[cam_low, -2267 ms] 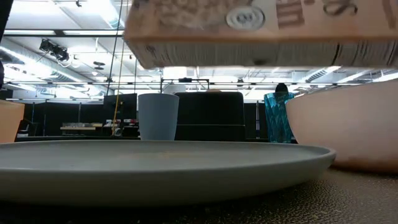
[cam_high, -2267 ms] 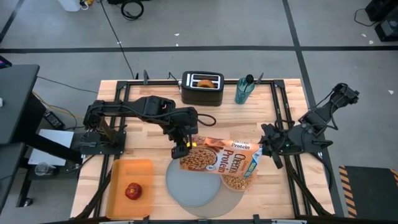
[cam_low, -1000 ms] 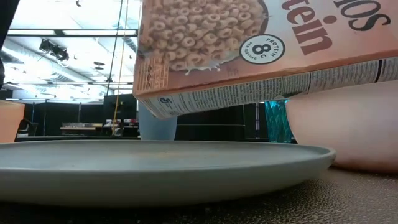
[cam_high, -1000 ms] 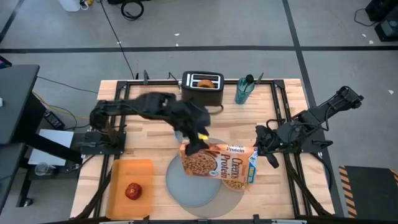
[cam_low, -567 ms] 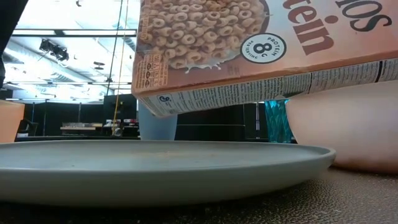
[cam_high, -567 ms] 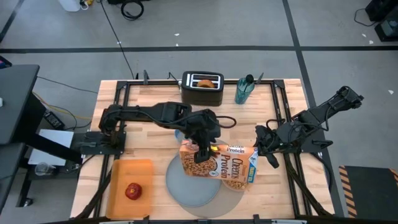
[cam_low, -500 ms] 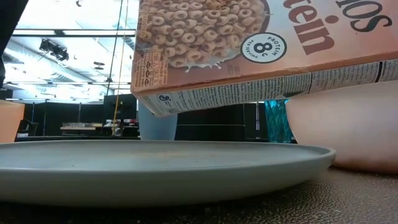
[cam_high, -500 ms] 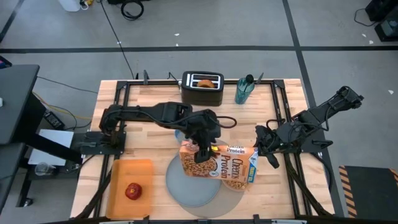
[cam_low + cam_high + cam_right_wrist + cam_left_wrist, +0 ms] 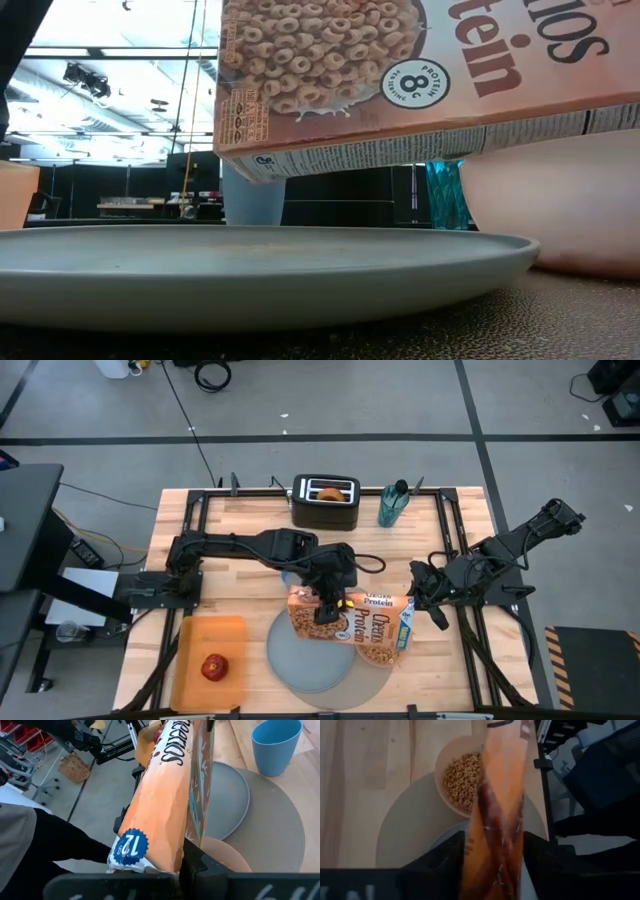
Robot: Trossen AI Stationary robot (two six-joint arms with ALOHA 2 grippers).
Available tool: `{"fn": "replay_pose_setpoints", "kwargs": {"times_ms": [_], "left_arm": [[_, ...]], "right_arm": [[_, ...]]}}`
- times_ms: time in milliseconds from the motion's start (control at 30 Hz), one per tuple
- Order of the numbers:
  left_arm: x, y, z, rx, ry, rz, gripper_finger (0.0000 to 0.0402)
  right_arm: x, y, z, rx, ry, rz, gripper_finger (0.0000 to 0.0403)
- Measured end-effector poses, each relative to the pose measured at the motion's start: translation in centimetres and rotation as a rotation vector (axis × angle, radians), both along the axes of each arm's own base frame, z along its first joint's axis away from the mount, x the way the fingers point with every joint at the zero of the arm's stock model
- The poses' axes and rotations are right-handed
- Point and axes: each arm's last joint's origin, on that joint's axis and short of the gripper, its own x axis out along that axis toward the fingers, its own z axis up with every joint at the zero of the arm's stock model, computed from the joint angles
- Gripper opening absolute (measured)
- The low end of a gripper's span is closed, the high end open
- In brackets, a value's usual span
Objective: Arrange a breakfast setting
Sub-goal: Pour the cereal from the cereal box into the orange bowl
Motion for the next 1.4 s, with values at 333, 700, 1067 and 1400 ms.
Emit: {"fn": "replay_pose_setpoints", "kwargs": {"times_ms": [333, 700, 1067, 1400], "left_arm": [[0.1, 0.5, 0.0, -0.047, 0.020, 0.060, 0.0015], [-1.1, 0.7, 1.5, -0.072, 0.014, 0.117, 0.0008], [-3.7, 0.3, 4.8, 0.031, -0.105, 0.204, 0.0006], [-6.8, 0.2, 7.8, 0.129, -0.199, 0.328, 0.0006]], "right_arm": [[0.0, 0.0, 0.1, 0.008, -0.004, -0.003, 0.0015], [-1.2, -0.7, 5.1, 0.041, -0.047, -0.027, 0.0101], [-5.7, -3.6, 12.4, -0.060, -0.186, -0.135, 0.0132], [-10.0, -6.6, 13.8, -0.089, -0.343, -0.351, 0.0132]]}}
